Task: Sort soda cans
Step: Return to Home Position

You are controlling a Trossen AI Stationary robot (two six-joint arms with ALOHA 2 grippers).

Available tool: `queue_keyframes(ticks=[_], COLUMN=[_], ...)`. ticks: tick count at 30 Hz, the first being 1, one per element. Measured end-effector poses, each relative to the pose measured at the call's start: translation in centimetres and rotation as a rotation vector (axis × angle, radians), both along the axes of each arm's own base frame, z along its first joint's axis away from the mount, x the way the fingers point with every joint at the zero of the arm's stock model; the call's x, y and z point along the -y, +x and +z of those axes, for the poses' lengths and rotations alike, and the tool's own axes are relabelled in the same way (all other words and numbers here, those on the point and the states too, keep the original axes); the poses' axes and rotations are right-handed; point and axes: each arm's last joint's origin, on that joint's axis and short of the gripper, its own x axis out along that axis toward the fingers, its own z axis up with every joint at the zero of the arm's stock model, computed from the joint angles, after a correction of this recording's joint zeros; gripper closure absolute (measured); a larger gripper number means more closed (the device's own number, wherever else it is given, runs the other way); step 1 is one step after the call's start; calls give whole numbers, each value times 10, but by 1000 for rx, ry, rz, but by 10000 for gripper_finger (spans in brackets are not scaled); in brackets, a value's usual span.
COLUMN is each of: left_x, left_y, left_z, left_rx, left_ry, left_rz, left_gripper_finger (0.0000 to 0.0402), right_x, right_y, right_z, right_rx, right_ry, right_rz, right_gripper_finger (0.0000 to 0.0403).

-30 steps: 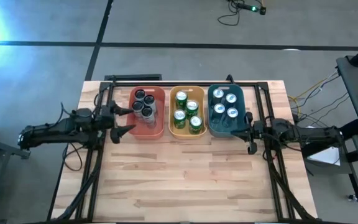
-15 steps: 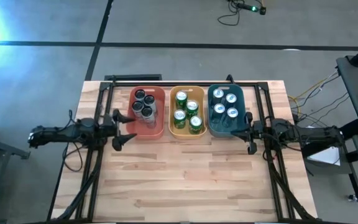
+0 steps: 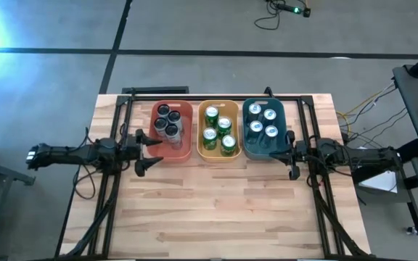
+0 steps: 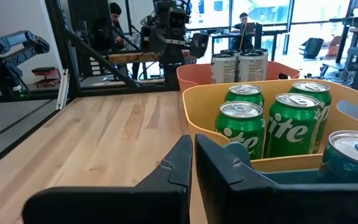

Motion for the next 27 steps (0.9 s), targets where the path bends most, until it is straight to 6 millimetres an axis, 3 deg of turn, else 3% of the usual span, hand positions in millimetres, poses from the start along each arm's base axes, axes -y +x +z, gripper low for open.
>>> queue_keyframes(ticks=[27], left_x=[0], left_y=[8], left_z=[-10], left_rx=[-120], left_ry=[2], left_rz=[0], left_gripper_finger=[57], right_x=[0], right_y=[0], right_z=[0], right_rx=[1], right_ry=[0], right_rz=[0], right_gripper_finger=[390])
